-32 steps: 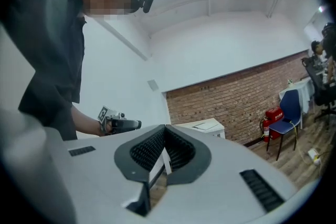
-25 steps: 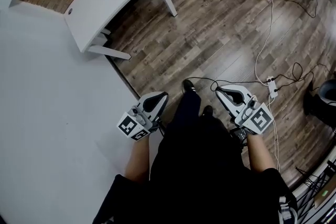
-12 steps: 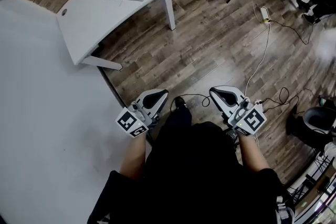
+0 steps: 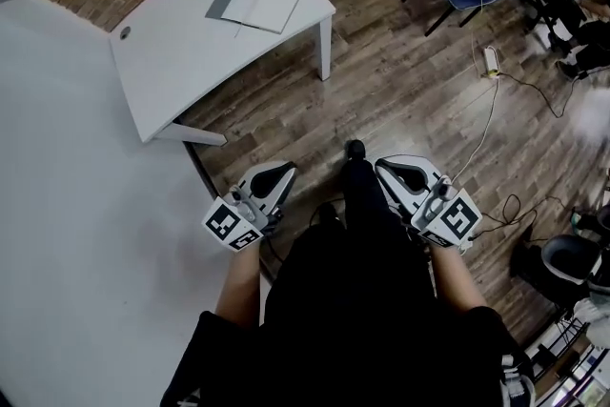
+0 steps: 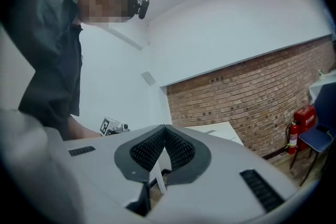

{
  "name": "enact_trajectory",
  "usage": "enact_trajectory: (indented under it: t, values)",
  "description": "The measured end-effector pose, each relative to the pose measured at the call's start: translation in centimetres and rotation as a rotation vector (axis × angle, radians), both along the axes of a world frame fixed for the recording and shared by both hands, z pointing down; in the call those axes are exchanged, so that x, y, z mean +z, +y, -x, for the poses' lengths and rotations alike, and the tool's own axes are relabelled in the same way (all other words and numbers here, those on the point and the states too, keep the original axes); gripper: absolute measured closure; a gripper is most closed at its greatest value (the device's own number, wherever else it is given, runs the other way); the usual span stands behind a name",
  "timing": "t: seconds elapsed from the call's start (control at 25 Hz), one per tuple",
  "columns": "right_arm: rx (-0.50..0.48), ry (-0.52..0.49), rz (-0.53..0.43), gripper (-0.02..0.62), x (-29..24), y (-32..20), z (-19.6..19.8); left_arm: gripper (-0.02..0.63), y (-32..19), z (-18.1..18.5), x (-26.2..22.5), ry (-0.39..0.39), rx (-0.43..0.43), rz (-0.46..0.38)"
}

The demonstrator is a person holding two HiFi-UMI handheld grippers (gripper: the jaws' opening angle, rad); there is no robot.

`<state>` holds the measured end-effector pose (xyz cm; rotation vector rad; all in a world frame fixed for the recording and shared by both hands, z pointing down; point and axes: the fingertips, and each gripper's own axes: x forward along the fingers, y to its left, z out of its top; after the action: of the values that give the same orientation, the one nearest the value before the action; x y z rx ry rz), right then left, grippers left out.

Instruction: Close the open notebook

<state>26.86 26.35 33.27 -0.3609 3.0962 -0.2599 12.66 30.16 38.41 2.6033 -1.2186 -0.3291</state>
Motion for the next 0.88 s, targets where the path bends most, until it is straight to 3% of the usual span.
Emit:
enact_trajectory:
  t: [0.48, 0.68, 0.88]
  values:
    - [-0.211, -0.061, 0.072, 0.588, 1.2, -18.8, 7.8, 0.589, -15.6, 7.2, 0.2, -0.068, -0.178, 0.092]
    - [-0.284, -0.173, 0.21, 0.588, 1.1, -25.4, 10.4, 0.589, -20.4, 9.8, 0.1, -0.075, -0.226, 0.174]
    - [-0.349, -0.261, 0.327, 0.588, 0.9, -29.2, 13.2, 0.589, -23.3, 13.3, -0.8, -0.109, -0.273, 0.19]
